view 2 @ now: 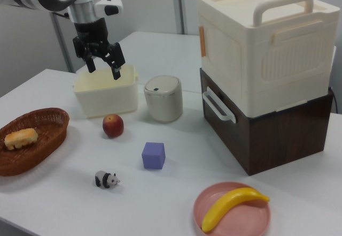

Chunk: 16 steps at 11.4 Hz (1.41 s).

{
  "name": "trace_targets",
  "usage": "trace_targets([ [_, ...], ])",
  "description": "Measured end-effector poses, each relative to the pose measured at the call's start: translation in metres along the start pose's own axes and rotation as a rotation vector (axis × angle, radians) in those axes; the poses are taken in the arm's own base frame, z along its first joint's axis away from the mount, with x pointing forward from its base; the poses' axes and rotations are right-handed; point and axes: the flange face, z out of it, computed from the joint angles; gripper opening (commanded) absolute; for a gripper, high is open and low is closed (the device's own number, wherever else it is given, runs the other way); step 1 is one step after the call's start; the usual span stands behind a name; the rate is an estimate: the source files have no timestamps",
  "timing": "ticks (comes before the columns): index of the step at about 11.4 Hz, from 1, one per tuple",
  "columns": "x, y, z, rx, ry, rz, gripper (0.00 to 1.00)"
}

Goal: Slide the drawer open
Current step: 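Move the gripper toward the white handle of the brown drawer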

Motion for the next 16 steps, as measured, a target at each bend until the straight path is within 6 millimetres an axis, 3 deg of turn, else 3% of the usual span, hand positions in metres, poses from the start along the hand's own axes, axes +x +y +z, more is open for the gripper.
trace_targets([
  [9, 0.001, -0.017, 0.005, 0.001, -0.009, -0.172, 1.0],
  [11, 0.01, -0.003, 0.017, -0.008, -0.002, -0.363, 1.0],
  [13, 0.033, 0.032, 0.039, -0.057, 0.037, -0.54, 1.0],
  [16, 0.073, 0.075, 0.098, -0.219, 0.046, -0.738, 1.0],
])
